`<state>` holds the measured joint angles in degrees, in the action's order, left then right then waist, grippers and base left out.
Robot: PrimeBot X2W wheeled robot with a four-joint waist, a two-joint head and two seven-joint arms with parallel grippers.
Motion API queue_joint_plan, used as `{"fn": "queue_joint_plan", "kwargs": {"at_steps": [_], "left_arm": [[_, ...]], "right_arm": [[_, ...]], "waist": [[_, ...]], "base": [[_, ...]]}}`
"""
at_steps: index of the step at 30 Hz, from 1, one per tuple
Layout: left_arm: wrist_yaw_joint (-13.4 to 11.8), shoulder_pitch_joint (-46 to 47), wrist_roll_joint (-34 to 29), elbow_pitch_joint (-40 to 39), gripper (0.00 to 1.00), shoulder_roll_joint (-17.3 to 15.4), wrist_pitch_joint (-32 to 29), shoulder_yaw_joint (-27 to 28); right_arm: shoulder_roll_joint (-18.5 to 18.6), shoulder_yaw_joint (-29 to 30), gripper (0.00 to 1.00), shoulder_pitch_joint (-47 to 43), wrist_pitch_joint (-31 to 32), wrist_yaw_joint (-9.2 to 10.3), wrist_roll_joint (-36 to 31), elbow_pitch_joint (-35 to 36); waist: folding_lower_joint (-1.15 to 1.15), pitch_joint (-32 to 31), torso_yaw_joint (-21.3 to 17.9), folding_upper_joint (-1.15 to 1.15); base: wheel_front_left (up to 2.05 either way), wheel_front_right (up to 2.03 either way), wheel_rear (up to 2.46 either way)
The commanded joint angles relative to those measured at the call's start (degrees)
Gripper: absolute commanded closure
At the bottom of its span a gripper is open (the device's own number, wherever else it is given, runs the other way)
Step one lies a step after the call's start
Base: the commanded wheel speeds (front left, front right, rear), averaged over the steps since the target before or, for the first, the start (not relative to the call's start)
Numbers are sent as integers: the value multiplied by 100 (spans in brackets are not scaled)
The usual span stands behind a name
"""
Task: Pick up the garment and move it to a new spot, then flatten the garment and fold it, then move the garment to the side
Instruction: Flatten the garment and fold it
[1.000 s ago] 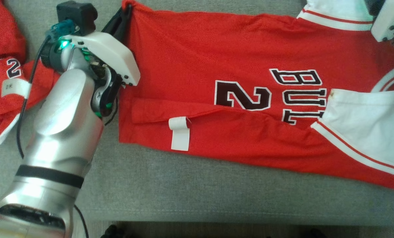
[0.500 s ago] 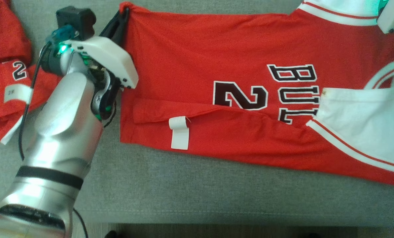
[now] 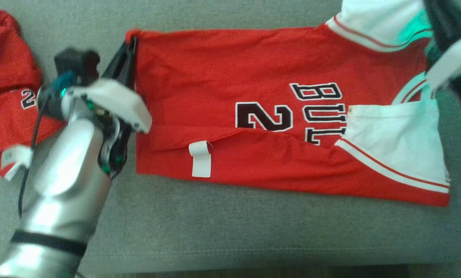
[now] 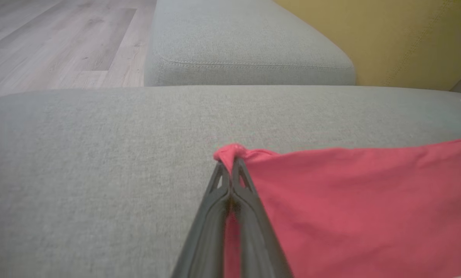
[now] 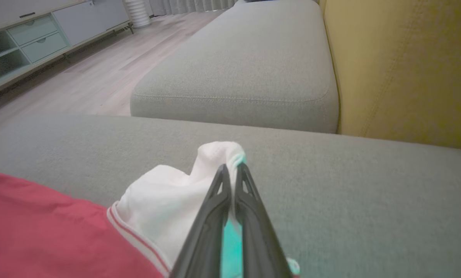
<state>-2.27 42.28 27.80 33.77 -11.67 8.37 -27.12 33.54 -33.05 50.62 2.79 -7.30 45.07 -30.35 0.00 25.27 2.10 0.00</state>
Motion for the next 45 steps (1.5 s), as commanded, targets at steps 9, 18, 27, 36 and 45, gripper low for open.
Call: {"fn": "queue_joint_plan", "kwargs": {"at_steps": [9, 18, 27, 36, 45], "left_arm": [[-398, -1176, 199, -984, 100, -575, 158, 396], [-669, -1951, 412, -1653, 100, -776, -95, 518], [-885, -2486, 427, -1921, 0, -795, -221, 417], [-1553, -3092, -98, -2658, 0, -885, 397, 459], [-2080, -3441, -741, -3713, 0, -944, 606, 434]], "right_arm": [[-140, 454, 100, -2007, -794, -19, 37, 783], [-563, 1198, 100, -3262, -924, -19, -337, 1359], [-1178, 1897, 0, -4261, -684, -19, -859, 1859], [-1849, 2969, 0, -4960, -983, -19, -2323, 3164], [-2471, 3485, 0, -5186, -548, -19, -3349, 4236]], "waist": [[0, -286, -348, 0], [0, -343, -452, 0], [0, -510, -498, 0], [0, -778, -522, 0], [0, -1045, -479, 0]], "base": [[0, 0, 0], [0, 0, 0], [0, 0, 0], [0, 0, 0], [0, 0, 0]]}}
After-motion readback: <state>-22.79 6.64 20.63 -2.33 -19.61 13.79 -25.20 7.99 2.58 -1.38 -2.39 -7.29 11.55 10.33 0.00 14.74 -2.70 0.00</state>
